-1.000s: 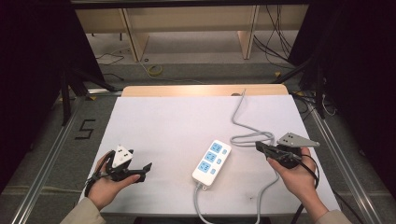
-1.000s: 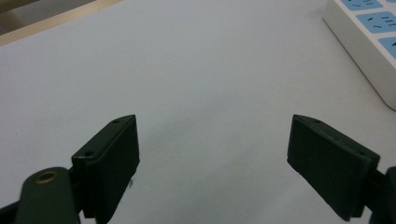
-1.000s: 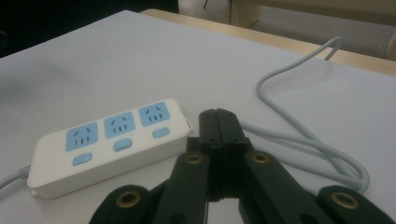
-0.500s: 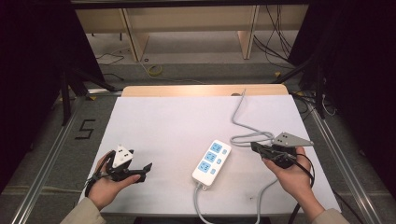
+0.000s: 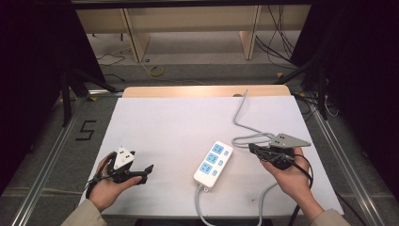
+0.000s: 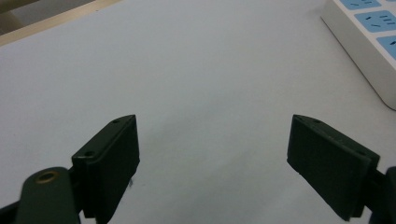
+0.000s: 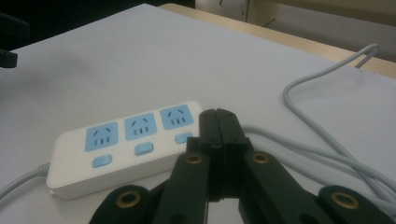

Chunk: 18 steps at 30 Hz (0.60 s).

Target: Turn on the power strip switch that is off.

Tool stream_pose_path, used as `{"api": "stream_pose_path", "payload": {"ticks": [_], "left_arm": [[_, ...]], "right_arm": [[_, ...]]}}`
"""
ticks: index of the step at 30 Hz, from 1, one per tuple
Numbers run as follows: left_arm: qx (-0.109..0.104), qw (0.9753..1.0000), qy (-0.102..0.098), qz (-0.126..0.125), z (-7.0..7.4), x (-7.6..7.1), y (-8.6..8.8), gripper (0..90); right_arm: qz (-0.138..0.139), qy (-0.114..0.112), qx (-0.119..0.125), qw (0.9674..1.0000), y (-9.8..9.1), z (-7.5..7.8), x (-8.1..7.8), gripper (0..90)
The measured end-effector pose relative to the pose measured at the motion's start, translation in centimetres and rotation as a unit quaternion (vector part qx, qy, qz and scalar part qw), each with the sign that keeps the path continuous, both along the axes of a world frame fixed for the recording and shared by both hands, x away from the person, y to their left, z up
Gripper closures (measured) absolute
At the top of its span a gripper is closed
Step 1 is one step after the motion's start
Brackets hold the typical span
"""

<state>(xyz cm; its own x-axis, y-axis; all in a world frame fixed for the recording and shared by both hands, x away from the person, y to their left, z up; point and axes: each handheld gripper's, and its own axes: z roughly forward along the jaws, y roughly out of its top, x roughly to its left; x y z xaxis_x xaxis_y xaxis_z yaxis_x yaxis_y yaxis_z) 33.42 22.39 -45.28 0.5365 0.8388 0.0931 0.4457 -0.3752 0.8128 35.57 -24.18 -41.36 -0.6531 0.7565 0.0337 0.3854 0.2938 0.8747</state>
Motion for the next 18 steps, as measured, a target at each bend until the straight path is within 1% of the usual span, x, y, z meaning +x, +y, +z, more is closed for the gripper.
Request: {"api": "stream_pose_path", "payload": {"ticks": [18], "left_arm": [[-0.002,1.0000,0.000,0.000,-0.03,0.00,-0.10,16.5]], "right_arm": [[0.012,0.004,-0.006,0.9999,0.88,0.06,0.25,90.0]]}}
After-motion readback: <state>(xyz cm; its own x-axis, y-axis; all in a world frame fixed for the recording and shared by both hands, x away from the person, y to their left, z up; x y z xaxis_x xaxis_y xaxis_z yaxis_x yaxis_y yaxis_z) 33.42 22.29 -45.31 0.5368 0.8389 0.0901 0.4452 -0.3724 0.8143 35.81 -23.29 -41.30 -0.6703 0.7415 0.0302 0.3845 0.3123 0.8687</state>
